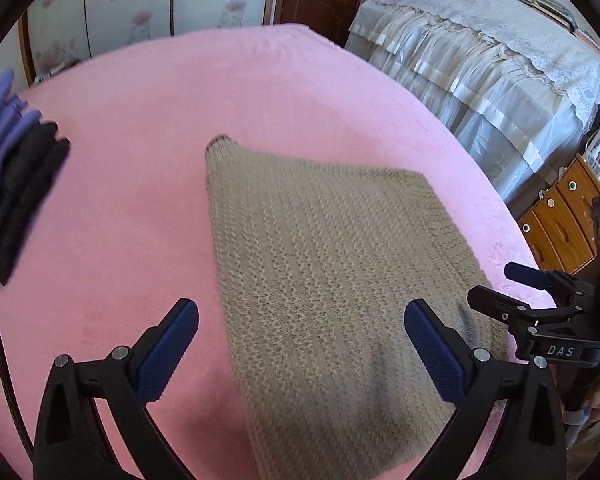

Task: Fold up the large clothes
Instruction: 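Slide both tools under the folded cardigan and lift it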

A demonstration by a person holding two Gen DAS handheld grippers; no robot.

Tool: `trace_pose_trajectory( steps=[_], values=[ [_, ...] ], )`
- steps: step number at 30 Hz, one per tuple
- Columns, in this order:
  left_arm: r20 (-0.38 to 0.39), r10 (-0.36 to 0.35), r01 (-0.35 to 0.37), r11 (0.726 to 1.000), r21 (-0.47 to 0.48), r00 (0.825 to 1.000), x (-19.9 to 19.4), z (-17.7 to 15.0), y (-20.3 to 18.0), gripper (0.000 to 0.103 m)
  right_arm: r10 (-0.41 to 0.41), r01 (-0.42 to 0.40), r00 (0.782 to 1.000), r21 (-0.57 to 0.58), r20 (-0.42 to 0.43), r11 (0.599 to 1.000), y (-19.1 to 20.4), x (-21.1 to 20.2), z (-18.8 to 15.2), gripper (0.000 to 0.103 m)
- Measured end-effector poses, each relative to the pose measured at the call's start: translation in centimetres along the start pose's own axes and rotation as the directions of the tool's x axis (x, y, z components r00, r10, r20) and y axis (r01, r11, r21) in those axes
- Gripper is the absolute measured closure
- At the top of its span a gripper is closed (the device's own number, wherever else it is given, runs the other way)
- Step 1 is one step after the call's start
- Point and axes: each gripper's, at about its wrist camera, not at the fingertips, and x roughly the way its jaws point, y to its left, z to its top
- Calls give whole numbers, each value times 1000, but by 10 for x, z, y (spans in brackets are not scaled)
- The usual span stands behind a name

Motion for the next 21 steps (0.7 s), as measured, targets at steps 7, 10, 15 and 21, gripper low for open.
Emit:
trace_pose_trajectory(
  steps=[7,10,15,21],
  values=[
    [-153,-103,89,991,-101,983,74,-13,31,0,104,-94,987,83,-122,992,-32,56,-6,8],
    [-160,-245,212,957,-200,956,95,-20,49,0,215,-195,966,142,-141,970,-46,76,-8,2],
    [-173,-431,362,873,-326,886,123,-29,70,0,353,-326,926,190,-134,926,-61,98,-8,0],
    [-194,-456,398,875,-276,868,130,-26,63,3,535,-515,840,176,-91,839,-68,105,-10,26]
  ],
)
